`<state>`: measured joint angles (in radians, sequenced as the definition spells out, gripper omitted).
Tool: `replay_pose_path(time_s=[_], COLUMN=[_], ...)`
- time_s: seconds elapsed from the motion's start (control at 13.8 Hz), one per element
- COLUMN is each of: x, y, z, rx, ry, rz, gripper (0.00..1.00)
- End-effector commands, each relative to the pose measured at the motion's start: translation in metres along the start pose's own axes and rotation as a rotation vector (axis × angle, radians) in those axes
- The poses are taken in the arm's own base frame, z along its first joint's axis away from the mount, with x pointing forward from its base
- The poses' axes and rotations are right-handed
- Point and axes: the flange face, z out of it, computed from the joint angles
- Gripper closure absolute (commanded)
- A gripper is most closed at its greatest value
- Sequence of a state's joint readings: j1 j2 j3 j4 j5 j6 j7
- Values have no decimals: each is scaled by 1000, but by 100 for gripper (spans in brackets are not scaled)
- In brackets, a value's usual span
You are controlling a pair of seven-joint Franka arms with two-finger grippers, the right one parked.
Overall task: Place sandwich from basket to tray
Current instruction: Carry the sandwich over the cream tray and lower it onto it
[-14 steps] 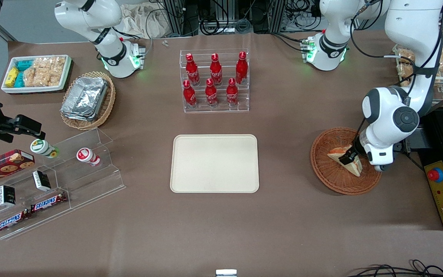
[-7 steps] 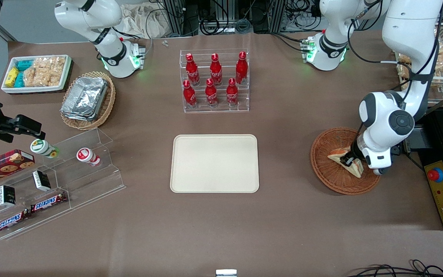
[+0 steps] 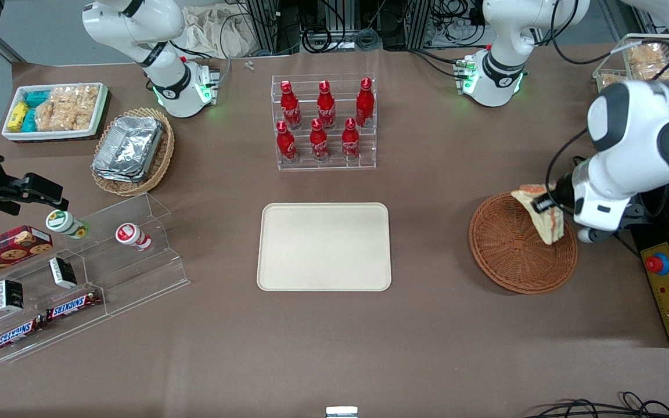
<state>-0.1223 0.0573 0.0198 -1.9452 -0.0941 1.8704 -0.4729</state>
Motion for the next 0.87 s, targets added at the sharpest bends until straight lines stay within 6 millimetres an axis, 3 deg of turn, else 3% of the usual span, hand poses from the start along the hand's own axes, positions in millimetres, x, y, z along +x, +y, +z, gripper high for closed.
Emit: replay_pose_path(time_s=[0.0, 0.29, 0.51, 0.8], x=[-18, -38, -62, -119], y=[53, 141, 198, 285], z=[-22, -14, 8, 81], rx=[-54, -76, -97, -27], ry=[-15, 9, 4, 97], rz=[146, 327, 405, 423], gripper=[100, 100, 100, 100])
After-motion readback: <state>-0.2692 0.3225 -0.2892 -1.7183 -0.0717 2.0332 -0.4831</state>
